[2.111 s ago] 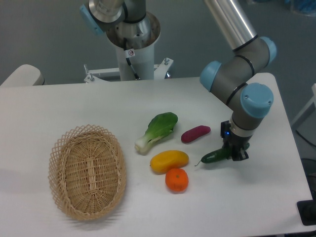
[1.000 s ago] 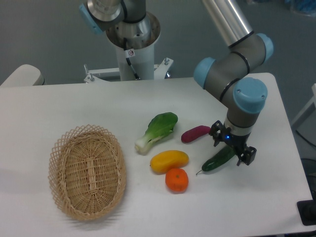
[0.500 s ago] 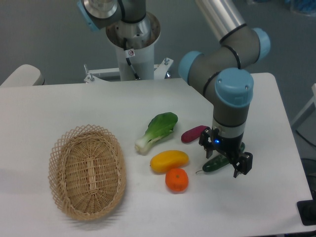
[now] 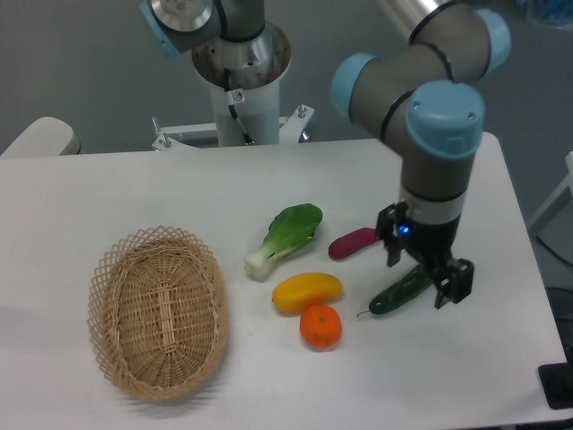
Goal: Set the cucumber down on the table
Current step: 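Raise the open gripper up away from the cucumber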
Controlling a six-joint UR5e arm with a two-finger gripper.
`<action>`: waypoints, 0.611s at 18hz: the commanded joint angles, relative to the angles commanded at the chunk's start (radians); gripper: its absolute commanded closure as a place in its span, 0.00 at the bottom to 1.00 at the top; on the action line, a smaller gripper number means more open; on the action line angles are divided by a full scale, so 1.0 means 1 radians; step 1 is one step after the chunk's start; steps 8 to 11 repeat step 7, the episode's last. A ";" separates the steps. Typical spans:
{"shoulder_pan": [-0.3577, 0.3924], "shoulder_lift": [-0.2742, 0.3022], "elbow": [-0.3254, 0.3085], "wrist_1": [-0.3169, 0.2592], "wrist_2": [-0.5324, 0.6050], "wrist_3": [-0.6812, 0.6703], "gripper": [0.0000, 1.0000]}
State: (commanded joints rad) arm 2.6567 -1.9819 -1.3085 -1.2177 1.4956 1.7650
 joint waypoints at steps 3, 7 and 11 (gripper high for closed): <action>0.038 0.017 -0.021 -0.009 0.002 0.128 0.00; 0.051 0.018 -0.026 -0.006 -0.002 0.129 0.00; 0.051 0.018 -0.026 -0.006 -0.002 0.129 0.00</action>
